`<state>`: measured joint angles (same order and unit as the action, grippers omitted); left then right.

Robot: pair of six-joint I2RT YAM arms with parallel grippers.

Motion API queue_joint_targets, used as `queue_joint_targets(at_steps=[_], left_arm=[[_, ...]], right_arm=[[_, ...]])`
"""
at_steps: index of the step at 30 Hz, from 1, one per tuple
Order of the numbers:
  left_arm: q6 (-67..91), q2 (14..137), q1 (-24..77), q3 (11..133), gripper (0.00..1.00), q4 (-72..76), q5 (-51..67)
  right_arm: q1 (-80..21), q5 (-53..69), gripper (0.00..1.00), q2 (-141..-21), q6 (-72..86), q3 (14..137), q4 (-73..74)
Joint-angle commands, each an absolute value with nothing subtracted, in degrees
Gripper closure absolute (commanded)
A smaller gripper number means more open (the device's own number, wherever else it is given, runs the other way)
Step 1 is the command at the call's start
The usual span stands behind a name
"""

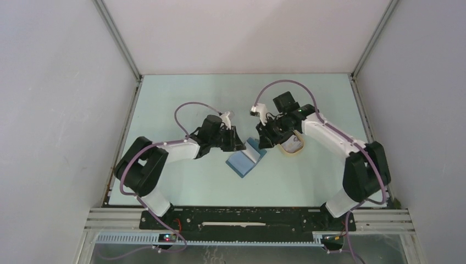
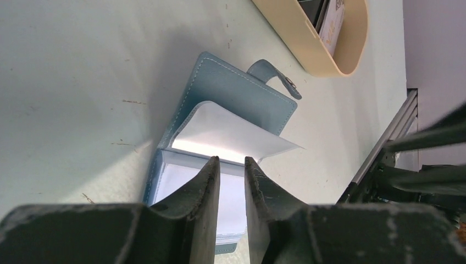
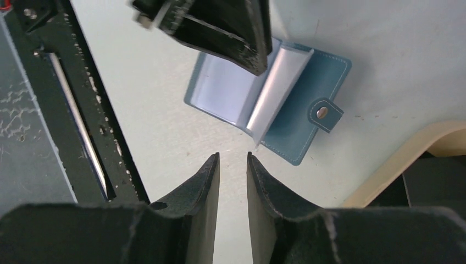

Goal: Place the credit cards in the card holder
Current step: Open the card holder at the center of the board.

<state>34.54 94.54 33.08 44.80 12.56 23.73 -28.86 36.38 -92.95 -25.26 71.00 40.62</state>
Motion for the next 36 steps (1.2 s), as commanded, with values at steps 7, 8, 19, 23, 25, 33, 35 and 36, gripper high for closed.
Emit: queue_joint_targets(at_steps=[7,8,19,23,25,33,35,36], left_arm=[[32.6,83.6,36.2,41.8,0.73,19.2,15.1],[31.6,81.4,36.7,40.6,0.73,19.6,13.1],[16.6,50.7,42.2,15.1,0.46,39.6,-14.1],[20.3,49.9,41.8,12.4,0.01,38.5,-20.7],[22.6,50.8,40.6,12.6,0.00,36.8,-17.5],[33.2,55.6,40.3,10.3,0.16,37.1,-13.4],[36.8,56.7,40.2,9.9,0.18,36.7,-13.1],[38.4,57.4,40.2,9.7,0.19,36.7,-12.6]], right_arm=[[-29.8,43.7,0.66,-72.4,-31.5,67.3,36.2],[-30.1,44.1,0.58,-70.0,-30.8,65.2,33.5],[-40.1,43.2,0.17,-82.2,-39.6,61.7,30.9],[-43.7,38.1,0.16,-87.0,-47.5,60.6,27.9],[-45.4,33.5,0.16,-88.8,-51.8,60.3,26.0],[-44.1,29.8,0.20,-95.8,-54.7,62.8,25.8],[-43.4,28.9,0.24,-98.0,-53.2,63.7,26.5],[-42.9,28.7,0.26,-98.7,-52.7,63.6,26.3]])
